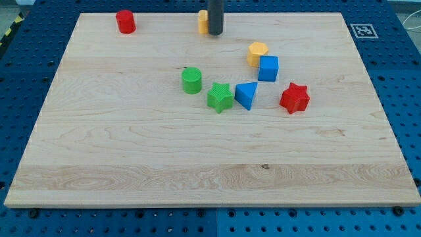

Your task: Point at the blue cube

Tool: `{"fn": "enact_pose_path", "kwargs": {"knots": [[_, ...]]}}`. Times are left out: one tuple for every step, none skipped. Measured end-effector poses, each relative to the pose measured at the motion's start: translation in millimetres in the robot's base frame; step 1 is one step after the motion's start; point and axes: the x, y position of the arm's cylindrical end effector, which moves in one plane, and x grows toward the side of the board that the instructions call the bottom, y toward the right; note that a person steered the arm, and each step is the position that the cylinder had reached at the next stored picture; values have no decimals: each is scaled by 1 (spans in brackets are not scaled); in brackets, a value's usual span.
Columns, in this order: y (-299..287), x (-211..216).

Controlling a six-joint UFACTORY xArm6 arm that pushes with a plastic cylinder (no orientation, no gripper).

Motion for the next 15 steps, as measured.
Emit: {"fn": "enact_pose_path", "kwargs": {"knots": [[0,-2],[0,11],[2,13],[3,16],[3,21],[3,23],[3,25],[3,25],[5,25],[5,25],[6,25],[8,25],[13,25],[16,25],[19,25]]}}
